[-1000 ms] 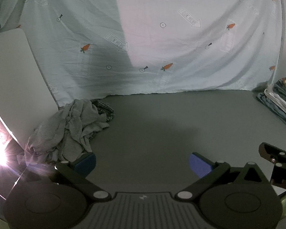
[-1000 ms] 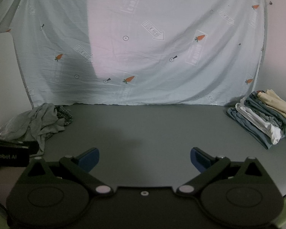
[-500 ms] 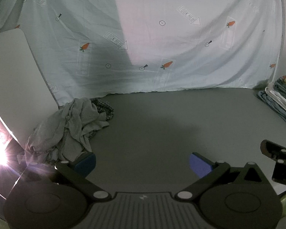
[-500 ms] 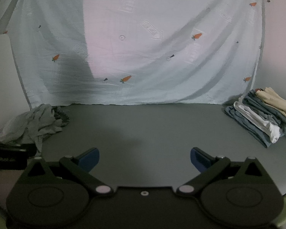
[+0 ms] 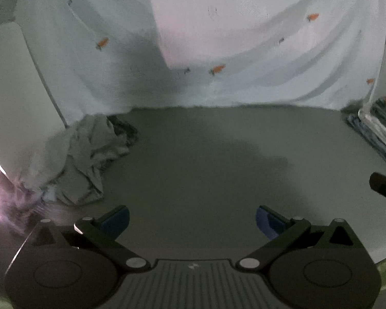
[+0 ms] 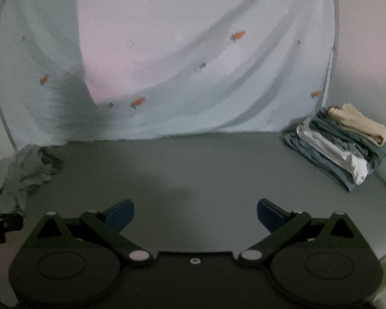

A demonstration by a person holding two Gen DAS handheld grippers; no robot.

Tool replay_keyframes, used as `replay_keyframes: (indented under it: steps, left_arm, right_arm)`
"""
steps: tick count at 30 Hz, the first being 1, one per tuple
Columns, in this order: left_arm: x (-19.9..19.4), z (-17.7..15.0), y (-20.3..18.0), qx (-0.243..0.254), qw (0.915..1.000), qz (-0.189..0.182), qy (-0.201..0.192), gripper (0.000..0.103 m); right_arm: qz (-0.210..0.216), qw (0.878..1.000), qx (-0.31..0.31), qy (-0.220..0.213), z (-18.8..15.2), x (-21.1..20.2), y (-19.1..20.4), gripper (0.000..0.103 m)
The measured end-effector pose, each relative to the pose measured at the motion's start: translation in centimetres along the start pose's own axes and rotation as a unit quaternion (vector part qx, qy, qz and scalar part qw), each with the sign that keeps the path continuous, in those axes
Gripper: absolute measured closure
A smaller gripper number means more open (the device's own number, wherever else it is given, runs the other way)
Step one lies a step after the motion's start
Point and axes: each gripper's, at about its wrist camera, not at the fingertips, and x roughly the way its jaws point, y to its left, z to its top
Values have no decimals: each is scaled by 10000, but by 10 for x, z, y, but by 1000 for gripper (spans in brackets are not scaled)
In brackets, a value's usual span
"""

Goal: Fold clothes
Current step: 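Grasp the grey sweatshirt from the heap with the left tool and lift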

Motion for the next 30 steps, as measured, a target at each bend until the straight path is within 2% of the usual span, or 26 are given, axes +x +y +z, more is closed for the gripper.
replay_keyframes:
  steps: [6, 10, 15, 18, 20, 23, 30]
  left_arm:
    - [42, 20, 22, -208, 9994, -51, 266, 0]
    - [82, 45, 54, -425, 9984, -32, 360, 0]
    - [141, 73, 101, -686, 9967, 84, 438, 1]
    - [175, 85, 131, -882, 9949, 166, 450, 9]
    - [200, 91, 152, -1012, 9934, 225, 490, 19]
    - [240, 102, 185, -1242, 9887, 520, 666, 28]
    - [300, 119, 249, -1549, 9740, 1501, 693, 30]
  right_arm:
    - [-1, 9999, 82, 120, 10, 47, 20, 0]
    - [218, 9992, 326, -58, 24, 83, 44, 0]
    - [279, 9995, 88, 111, 42, 141, 92, 0]
    - [262, 9995, 1, 193, 50, 174, 122, 0]
    - [240, 9994, -110, 235, 54, 195, 142, 0]
    - [201, 9984, -287, 445, 61, 227, 168, 0]
    - [289, 9950, -529, 797, 67, 285, 216, 0]
